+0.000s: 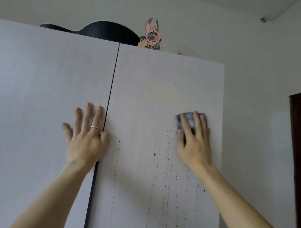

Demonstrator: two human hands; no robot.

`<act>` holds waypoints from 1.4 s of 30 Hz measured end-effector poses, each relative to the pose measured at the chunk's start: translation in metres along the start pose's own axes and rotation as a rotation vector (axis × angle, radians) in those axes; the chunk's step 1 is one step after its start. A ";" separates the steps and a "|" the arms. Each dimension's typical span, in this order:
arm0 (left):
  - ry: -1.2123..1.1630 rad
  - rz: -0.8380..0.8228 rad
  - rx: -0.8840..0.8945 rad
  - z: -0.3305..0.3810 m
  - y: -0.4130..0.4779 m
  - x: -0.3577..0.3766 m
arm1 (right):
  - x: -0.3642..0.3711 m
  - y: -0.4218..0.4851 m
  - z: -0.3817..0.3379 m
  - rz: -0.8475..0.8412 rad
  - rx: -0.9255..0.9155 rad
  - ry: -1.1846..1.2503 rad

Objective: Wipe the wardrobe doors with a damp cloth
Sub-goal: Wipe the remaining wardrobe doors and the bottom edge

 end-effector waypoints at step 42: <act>-0.048 -0.005 -0.004 -0.015 -0.076 0.042 | 0.029 -0.024 -0.034 0.007 0.040 0.083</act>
Point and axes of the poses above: each hand's wrist, its own y-axis towards the middle knuckle, its own x-axis out of the palm, z = x × y, the point moved 8 cm from there along y, towards the middle knuckle, and after that the axes turned 10 degrees about y, right-handed, at the moved point
